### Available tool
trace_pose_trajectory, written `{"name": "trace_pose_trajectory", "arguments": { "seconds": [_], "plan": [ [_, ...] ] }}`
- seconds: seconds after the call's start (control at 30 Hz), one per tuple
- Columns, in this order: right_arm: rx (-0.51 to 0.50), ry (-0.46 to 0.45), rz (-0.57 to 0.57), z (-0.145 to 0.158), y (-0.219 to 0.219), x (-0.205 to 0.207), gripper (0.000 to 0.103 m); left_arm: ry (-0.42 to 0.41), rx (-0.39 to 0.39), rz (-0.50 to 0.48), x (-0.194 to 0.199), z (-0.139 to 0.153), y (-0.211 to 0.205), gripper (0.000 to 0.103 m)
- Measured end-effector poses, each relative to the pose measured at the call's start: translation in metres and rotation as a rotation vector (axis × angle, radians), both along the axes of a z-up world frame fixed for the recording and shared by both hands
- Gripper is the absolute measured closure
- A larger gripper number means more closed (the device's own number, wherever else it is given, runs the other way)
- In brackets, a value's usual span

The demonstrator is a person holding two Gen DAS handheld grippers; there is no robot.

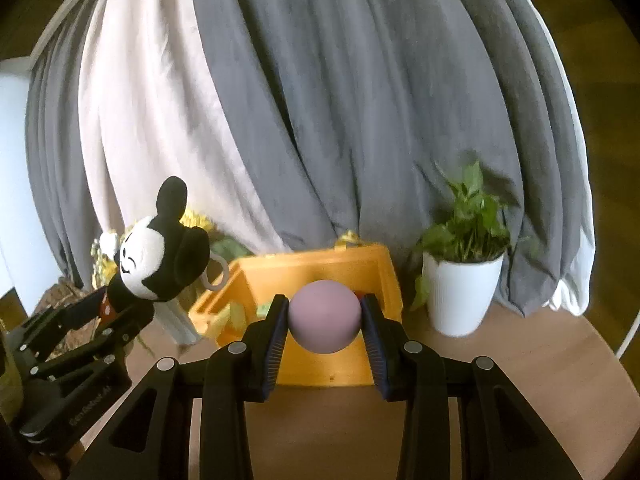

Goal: Organize soft objects
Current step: 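Lift and carry the Mickey plush and pink ball over the orange crate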

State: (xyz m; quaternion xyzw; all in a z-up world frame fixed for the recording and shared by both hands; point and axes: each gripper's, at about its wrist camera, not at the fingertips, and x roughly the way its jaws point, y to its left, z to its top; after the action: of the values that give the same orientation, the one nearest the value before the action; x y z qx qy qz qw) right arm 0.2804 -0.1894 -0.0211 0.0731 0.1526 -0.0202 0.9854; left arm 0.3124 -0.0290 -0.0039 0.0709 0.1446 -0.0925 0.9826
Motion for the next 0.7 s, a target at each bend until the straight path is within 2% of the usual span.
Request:
{"name": "trace_pose_trajectory", "arguments": {
  "seconds": [0.37,0.7],
  "plan": [
    [-0.015,-0.079,-0.003,0.028,0.0,0.022,0.065,-0.048,-0.014,-0.016,0.026,0.021,-0.001,0.053],
    [-0.031,-0.087,-0.006,0.034,-0.002,0.052,0.065,-0.064,0.019,-0.031,0.064,0.026,-0.01,0.053]
  ]
}}
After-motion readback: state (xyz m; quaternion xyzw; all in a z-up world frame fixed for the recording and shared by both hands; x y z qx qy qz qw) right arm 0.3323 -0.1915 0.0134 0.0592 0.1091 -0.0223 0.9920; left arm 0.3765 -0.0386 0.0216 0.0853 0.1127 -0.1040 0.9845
